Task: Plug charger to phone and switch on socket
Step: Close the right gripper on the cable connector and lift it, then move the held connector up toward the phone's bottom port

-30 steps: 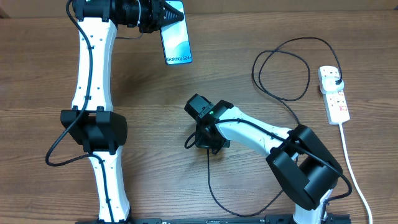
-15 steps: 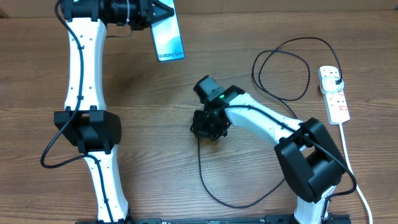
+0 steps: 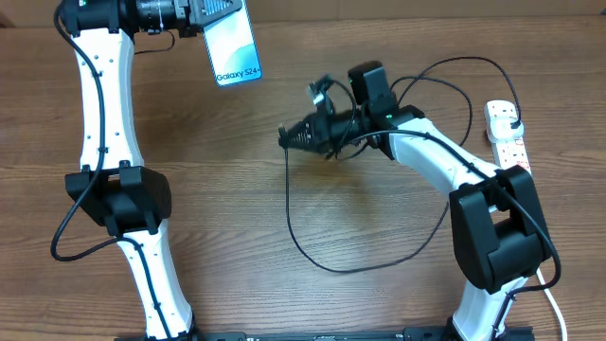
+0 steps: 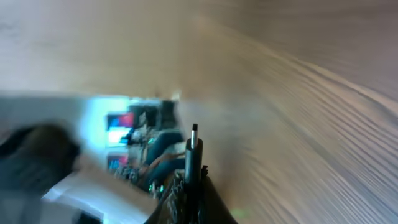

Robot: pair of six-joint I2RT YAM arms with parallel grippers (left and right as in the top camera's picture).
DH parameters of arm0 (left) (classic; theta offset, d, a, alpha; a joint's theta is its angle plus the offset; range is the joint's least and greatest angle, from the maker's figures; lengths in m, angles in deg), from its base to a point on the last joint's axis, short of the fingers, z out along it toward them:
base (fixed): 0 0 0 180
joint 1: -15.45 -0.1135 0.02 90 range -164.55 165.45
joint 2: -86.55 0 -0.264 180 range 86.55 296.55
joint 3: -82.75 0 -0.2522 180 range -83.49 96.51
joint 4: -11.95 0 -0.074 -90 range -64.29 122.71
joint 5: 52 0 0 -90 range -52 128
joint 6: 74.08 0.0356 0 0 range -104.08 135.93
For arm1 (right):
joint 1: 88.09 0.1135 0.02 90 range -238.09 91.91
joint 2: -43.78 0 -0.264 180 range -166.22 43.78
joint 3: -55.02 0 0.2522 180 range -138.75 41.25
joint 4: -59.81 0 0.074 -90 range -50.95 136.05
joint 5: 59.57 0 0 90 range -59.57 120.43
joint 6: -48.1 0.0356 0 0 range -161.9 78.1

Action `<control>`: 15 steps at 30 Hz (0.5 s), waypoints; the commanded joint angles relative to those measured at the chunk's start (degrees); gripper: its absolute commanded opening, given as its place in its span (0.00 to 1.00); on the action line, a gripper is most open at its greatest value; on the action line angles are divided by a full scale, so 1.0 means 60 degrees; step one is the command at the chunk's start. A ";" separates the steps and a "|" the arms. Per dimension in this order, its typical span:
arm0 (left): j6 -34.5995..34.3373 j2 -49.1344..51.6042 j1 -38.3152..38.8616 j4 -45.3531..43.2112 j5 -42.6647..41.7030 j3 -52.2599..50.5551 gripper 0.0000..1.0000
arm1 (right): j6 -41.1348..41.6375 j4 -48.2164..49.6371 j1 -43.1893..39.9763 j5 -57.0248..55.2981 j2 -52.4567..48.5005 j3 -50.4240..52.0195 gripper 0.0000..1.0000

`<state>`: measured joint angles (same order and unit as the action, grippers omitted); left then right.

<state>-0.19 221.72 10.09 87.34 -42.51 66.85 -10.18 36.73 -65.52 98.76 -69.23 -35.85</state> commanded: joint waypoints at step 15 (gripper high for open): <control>-0.0984 0.0025 0.0084 -0.1282 -0.1202 0.0033 0.05 | 0.2455 0.6204 0.0036 0.1494 0.0120 -0.0178 0.04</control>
<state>-3.78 221.72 10.11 80.82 -47.34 66.85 -1.00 71.11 -65.46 109.06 -69.23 -35.91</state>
